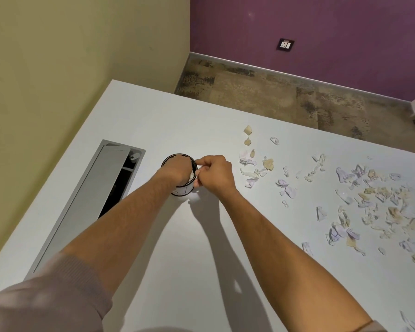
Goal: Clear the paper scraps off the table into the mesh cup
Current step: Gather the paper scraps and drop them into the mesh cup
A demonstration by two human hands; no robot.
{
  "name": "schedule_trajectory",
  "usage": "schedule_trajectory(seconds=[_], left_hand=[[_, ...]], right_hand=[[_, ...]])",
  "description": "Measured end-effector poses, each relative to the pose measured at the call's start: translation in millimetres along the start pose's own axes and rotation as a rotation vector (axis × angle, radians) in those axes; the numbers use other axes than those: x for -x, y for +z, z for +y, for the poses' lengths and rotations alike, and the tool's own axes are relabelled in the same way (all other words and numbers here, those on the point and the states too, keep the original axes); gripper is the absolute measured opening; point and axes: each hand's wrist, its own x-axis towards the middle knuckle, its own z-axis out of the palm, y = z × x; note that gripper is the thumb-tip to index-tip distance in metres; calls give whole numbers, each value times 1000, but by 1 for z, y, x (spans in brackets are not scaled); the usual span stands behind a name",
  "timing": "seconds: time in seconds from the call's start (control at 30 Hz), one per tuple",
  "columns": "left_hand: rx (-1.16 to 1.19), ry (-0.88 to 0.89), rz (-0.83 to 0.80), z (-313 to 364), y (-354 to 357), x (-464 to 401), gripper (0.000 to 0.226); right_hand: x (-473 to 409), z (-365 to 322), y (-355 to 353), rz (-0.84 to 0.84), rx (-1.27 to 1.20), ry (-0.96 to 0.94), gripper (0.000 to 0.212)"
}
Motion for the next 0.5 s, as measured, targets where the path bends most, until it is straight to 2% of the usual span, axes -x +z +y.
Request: schedule_trajectory(seconds=[0.1,0.2,0.33,0.4,0.5], left_hand=[[61,-13,-10,0,-7,9,13],[120,-79,93,1,-13,23,20],[99,-154,250,12,-20,57,23],[81,-150,381,22,-19,77,21],[208,-94,504,47,-7,106,18]], right_hand=[[4,0,-5,-11,-22,7,22],[11,0,-13,-24,-65,17,10],[26,2,-27,20,-208,64,26],[41,10,-36,27,-216,46,24],[70,30,-48,34,-179,-25,20]])
